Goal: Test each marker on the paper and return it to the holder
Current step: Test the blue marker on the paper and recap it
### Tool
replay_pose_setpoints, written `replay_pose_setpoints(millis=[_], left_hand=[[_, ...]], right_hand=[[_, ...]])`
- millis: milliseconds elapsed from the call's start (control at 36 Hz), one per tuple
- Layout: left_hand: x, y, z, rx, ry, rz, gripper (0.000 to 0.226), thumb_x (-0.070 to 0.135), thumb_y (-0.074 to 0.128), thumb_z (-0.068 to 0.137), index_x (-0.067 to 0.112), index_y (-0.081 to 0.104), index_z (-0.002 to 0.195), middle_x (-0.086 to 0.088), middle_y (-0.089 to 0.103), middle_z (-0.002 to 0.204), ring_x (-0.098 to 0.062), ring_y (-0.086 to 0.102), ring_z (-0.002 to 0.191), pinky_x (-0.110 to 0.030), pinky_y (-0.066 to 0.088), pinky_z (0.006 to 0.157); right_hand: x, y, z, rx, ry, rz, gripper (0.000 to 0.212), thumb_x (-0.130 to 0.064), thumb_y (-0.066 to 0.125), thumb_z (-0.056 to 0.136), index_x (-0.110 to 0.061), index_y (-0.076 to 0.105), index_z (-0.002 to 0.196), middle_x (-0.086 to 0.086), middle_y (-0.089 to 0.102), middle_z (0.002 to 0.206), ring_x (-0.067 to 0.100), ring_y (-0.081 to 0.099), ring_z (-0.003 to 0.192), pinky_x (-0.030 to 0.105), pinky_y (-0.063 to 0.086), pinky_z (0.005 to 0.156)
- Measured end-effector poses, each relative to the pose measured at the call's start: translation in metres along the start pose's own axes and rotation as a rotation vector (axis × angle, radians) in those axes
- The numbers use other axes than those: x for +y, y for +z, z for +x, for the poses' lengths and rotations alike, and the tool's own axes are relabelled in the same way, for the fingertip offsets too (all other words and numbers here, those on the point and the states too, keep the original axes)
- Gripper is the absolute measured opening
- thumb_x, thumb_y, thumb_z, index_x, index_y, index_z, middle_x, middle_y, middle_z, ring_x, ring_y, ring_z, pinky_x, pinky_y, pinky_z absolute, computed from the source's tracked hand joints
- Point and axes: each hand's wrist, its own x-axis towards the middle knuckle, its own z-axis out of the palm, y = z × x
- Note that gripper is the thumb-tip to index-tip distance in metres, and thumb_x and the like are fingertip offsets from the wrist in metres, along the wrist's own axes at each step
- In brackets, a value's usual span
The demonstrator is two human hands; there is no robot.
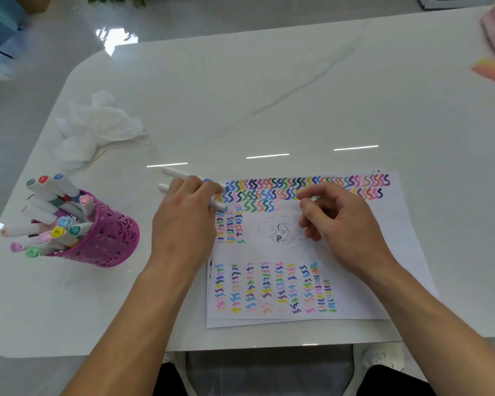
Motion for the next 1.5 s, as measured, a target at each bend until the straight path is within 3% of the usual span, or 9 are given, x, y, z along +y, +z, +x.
replay_pose_setpoints(millis=[389, 528, 611, 833, 944, 1167, 1306, 1417, 1500], left_hand=[[0.018, -0.019, -0.003, 0.180, 0.170, -0.179, 0.007, 0.016, 0.059, 0.099, 0.017, 0.065, 0.104, 0.009, 0.067, 0.093, -0.017, 0.057, 0.089, -0.030, 0.042, 0.074], [0.032, -0.026, -0.009, 0.230, 0.270, -0.342, 0.031, 0.012, 0.057, 0.100, 0.021, 0.062, 0.129, 0.017, 0.060, 0.098, -0.004, 0.055, 0.088, -0.008, 0.039, 0.081], [0.037, -0.028, -0.012, 0.204, 0.333, -0.411, 0.049, 0.002, 0.054, 0.100, 0.024, 0.053, 0.143, 0.009, 0.062, 0.105, -0.004, 0.058, 0.096, -0.012, 0.042, 0.086], [0.049, -0.024, -0.018, 0.145, 0.227, -0.689, 0.031, 0.002, 0.062, 0.096, 0.020, 0.065, 0.122, 0.012, 0.071, 0.105, -0.007, 0.069, 0.102, -0.021, 0.054, 0.086], [0.052, -0.022, -0.019, 0.059, 0.147, -0.769, 0.025, 0.004, 0.066, 0.094, 0.019, 0.068, 0.113, 0.016, 0.075, 0.099, -0.001, 0.071, 0.096, -0.013, 0.052, 0.083], [0.045, -0.013, -0.020, -0.015, 0.161, -0.468, 0.010, 0.031, 0.069, 0.094, 0.031, 0.072, 0.104, 0.021, 0.072, 0.088, -0.001, 0.067, 0.081, -0.026, 0.054, 0.077], [0.046, -0.011, -0.018, -0.106, 0.214, -0.354, 0.007, 0.028, 0.068, 0.094, 0.028, 0.071, 0.100, 0.019, 0.068, 0.086, -0.006, 0.061, 0.082, -0.018, 0.046, 0.074], [0.048, -0.009, -0.017, -0.199, 0.253, -0.277, 0.023, 0.030, 0.060, 0.099, 0.029, 0.070, 0.120, 0.023, 0.061, 0.095, 0.003, 0.053, 0.087, -0.002, 0.034, 0.078], [0.049, -0.009, -0.016, -0.228, 0.278, -0.297, 0.022, 0.027, 0.058, 0.100, 0.027, 0.073, 0.115, 0.027, 0.053, 0.084, 0.009, 0.051, 0.074, -0.001, 0.032, 0.076]], right_hand=[[-0.007, 0.001, -0.002, 0.106, -0.028, 0.001, 0.011, -0.017, 0.065, 0.101, -0.025, 0.071, 0.098, -0.002, 0.073, 0.068, 0.013, 0.067, 0.054, 0.024, 0.052, 0.057], [-0.017, -0.001, -0.006, 0.066, -0.094, 0.019, 0.012, -0.017, 0.066, 0.100, -0.026, 0.072, 0.098, -0.001, 0.073, 0.071, 0.014, 0.069, 0.058, 0.023, 0.053, 0.058], [-0.023, 0.001, -0.011, 0.003, -0.136, 0.011, 0.010, -0.020, 0.069, 0.098, -0.030, 0.072, 0.098, -0.003, 0.073, 0.076, 0.015, 0.071, 0.066, 0.027, 0.057, 0.063], [-0.033, 0.006, -0.018, -0.089, -0.317, -0.276, 0.038, -0.044, 0.076, 0.090, -0.029, 0.067, 0.124, -0.018, 0.068, 0.115, 0.000, 0.063, 0.109, 0.015, 0.048, 0.091], [-0.034, 0.005, -0.019, -0.115, -0.287, -0.326, 0.035, -0.061, 0.066, 0.088, -0.047, 0.061, 0.120, -0.023, 0.070, 0.103, -0.008, 0.061, 0.104, 0.006, 0.043, 0.085], [-0.031, -0.001, -0.018, -0.136, -0.355, -0.506, 0.014, -0.032, 0.064, 0.102, -0.026, 0.071, 0.113, -0.013, 0.068, 0.088, 0.013, 0.063, 0.078, 0.040, 0.052, 0.070], [-0.027, -0.001, -0.018, -0.174, -0.341, -0.664, 0.015, -0.044, 0.059, 0.102, -0.034, 0.067, 0.108, -0.025, 0.054, 0.078, -0.004, 0.052, 0.068, 0.020, 0.036, 0.062], [-0.029, -0.005, -0.018, -0.152, -0.362, -0.687, 0.028, -0.052, 0.056, 0.101, -0.033, 0.072, 0.114, -0.015, 0.073, 0.097, 0.006, 0.062, 0.075, 0.032, 0.054, 0.066], [-0.029, -0.007, -0.018, -0.169, -0.365, -0.742, 0.032, -0.058, 0.049, 0.101, -0.036, 0.071, 0.111, -0.012, 0.068, 0.083, 0.010, 0.059, 0.069, 0.035, 0.052, 0.062]])
